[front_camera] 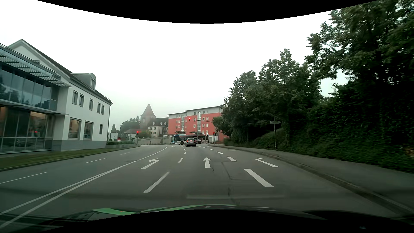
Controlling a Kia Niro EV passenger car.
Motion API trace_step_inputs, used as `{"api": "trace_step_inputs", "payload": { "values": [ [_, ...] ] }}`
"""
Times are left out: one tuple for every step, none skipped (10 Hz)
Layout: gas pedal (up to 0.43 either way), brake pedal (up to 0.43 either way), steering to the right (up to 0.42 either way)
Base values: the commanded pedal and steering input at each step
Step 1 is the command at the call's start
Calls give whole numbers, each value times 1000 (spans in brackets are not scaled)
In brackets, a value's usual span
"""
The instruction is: Follow the waypoints while adhering to traffic rules and regulations
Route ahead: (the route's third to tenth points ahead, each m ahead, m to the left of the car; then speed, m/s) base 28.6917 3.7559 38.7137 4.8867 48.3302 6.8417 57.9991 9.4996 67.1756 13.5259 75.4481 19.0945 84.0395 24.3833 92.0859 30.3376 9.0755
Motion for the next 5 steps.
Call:
{"api": "trace_step_inputs", "payload": {
  "values": [
    [0, 116, -19],
    [0, 116, -20],
    [0, 116, -21],
    [0, 116, -21],
    [0, 122, -23]
  ]
}}
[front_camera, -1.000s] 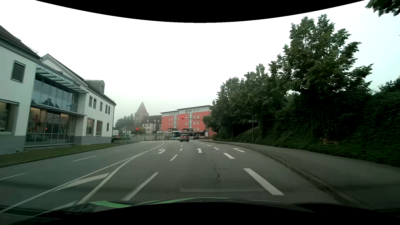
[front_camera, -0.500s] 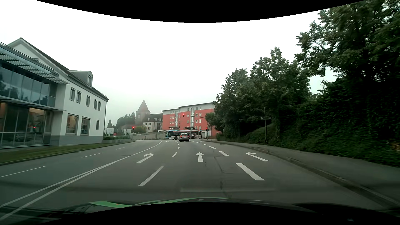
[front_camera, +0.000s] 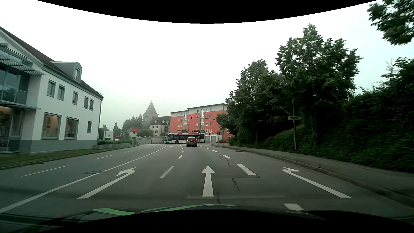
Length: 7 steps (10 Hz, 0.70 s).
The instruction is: Follow the waypoints while adhering to traffic rules and regulations
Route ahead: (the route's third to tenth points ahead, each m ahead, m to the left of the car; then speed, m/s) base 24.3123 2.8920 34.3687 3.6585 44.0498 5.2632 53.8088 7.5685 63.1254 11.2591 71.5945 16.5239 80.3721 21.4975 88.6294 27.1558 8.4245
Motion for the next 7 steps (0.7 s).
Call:
{"api": "trace_step_inputs", "payload": {
  "values": [
    [0, 128, -23],
    [0, 134, -23],
    [0, 134, -26],
    [0, 134, -28],
    [0, 134, -31],
    [0, 140, -33],
    [0, 140, -34]
  ]
}}
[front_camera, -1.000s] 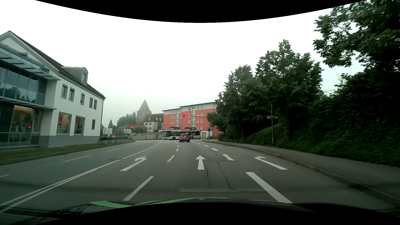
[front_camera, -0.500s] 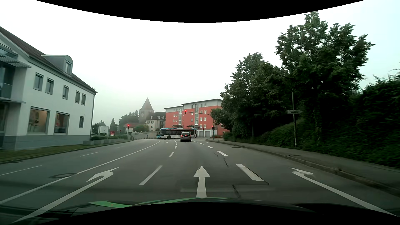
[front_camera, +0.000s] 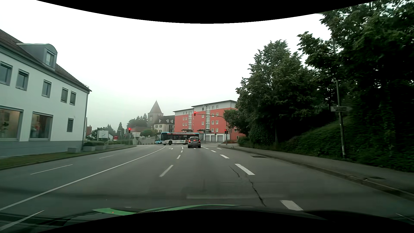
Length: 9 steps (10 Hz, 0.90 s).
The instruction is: Follow the waypoints while adhering to traffic rules and regulations
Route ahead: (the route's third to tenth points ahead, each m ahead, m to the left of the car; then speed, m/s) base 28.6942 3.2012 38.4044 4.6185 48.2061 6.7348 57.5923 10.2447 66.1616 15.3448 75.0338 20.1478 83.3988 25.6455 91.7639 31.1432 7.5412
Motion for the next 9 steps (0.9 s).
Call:
{"api": "trace_step_inputs", "payload": {
  "values": [
    [0, 146, -35],
    [0, 146, -36],
    [0, 146, -36],
    [0, 146, -39],
    [0, 152, -40],
    [0, 152, -40],
    [0, 159, -40],
    [0, 159, -40],
    [0, 159, -39]
  ]
}}
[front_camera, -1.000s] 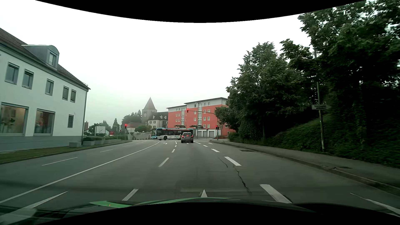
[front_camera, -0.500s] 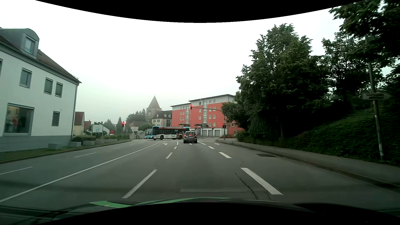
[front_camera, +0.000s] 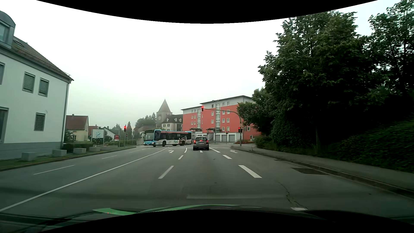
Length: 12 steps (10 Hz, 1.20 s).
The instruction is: Follow the waypoints while adhering to traffic rules and regulations
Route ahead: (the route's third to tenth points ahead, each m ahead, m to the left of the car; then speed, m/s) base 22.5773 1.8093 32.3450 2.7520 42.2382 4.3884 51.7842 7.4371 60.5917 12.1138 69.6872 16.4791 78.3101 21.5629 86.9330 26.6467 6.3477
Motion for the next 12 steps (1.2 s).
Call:
{"api": "trace_step_inputs", "payload": {
  "values": [
    [0, 165, -37],
    [0, 165, -37],
    [0, 165, -37],
    [0, 171, -36],
    [0, 171, -35],
    [0, 171, -33],
    [0, 171, -31],
    [0, 171, -29],
    [0, 177, -26],
    [0, 177, -26],
    [0, 177, -26],
    [0, 177, -26]
  ]
}}
